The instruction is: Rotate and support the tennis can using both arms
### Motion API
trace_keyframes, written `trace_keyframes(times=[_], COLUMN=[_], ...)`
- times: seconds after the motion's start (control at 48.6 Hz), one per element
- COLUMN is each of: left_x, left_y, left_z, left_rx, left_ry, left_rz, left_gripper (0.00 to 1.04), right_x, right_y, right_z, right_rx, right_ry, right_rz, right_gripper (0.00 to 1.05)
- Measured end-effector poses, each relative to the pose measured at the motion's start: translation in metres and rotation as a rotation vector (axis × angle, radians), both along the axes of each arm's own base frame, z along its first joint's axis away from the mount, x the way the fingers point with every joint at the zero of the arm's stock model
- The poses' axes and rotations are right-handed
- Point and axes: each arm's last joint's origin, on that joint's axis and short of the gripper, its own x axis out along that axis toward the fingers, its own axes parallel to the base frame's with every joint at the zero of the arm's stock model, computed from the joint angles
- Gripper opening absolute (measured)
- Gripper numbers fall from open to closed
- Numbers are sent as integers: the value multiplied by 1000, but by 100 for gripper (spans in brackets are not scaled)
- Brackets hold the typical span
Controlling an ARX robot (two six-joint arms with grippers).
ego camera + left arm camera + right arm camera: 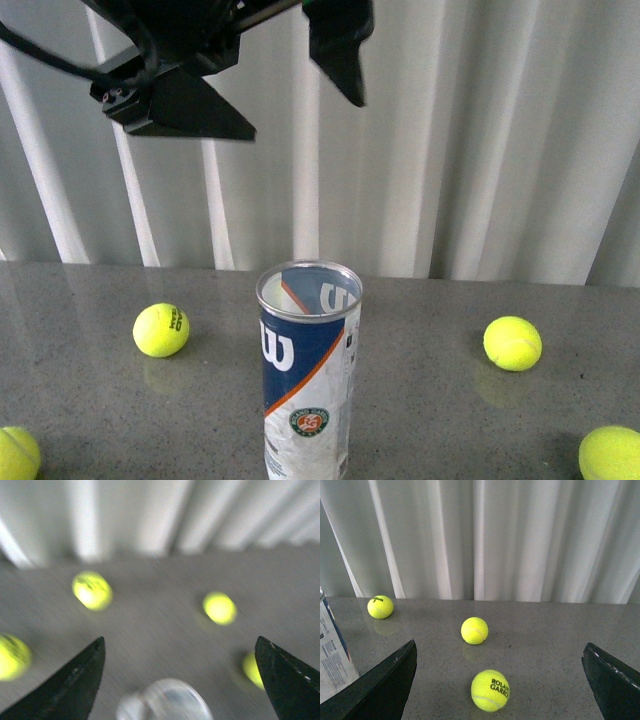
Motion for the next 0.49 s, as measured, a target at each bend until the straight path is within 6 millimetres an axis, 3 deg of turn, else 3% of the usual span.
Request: trace_keyframes(times=[0.082, 0.165, 0.308, 0.494], left_x=[-14, -42, -73, -106], left_y=[18, 49, 80, 101], left_z=[-13, -31, -58, -94], left_rx=[97, 98, 114, 134], left_ry=[-337, -502, -537, -504], left_rz=[270, 399, 433, 404], left_gripper=[76, 58, 34, 3], right_x=[0, 0, 0, 0], right_y=[0, 0, 0, 0], right_z=[0, 0, 0, 0], right_rx=[0, 0, 0, 0], right_ry=[0, 0, 0, 0], right_rz=[2, -1, 1, 0], right_gripper=[98, 98, 98, 98])
